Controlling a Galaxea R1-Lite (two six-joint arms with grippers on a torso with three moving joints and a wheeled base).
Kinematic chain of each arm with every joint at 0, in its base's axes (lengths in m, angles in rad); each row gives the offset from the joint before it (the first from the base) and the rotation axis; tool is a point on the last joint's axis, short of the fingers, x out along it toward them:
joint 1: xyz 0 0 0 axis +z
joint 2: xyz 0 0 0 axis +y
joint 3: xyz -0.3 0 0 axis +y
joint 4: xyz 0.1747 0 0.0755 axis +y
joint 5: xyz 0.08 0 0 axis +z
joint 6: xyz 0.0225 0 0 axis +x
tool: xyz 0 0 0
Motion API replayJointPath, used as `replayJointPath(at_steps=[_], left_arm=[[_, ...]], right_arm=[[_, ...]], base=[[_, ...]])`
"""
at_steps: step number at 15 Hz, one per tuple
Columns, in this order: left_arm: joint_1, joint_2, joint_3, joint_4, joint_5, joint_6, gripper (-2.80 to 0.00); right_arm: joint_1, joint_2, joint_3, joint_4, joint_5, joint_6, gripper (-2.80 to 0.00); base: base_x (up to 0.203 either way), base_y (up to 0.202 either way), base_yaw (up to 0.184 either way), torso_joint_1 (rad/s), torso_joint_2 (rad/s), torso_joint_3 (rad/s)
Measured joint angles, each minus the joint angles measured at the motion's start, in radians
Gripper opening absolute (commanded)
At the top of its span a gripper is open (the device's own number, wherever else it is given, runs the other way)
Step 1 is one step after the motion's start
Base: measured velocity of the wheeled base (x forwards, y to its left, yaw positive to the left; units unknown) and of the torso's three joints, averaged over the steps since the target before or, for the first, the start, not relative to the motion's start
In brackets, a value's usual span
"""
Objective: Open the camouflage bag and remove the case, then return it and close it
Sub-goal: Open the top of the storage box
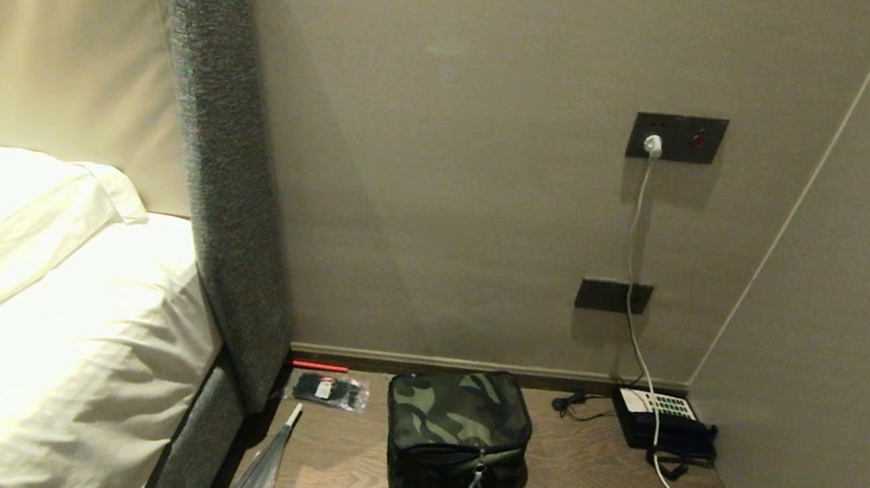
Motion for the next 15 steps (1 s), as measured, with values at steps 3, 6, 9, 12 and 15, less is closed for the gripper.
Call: replayJointPath(at_steps=[3,6,9,12,15], left_arm=[[0.000,0.000,0.000,0.000,0.000,0.000,-2.80],[0.000,0.000,0.000,0.000,0.000,0.000,-2.80],[0.000,0.000,0.000,0.000,0.000,0.000,-2.80],[0.000,0.000,0.000,0.000,0.000,0.000,-2.80],[0.000,0.000,0.000,0.000,0.000,0.001,-2.80]], right_arm=[[0.000,0.000,0.000,0.000,0.001,0.000,-2.80],[0.000,0.000,0.000,0.000,0.001,0.000,-2.80],[0.000,0.000,0.000,0.000,0.000,0.000,-2.80],[0.000,0.000,0.000,0.000,0.001,0.000,-2.80],[0.000,0.000,0.000,0.000,0.001,0.000,-2.80]], base=[[0.000,0.000,0.000,0.000,0.00,0.000],[0.000,0.000,0.000,0.000,0.00,0.000],[0.000,0.000,0.000,0.000,0.00,0.000],[0.000,0.000,0.000,0.000,0.00,0.000],[0.000,0.000,0.000,0.000,0.00,0.000]])
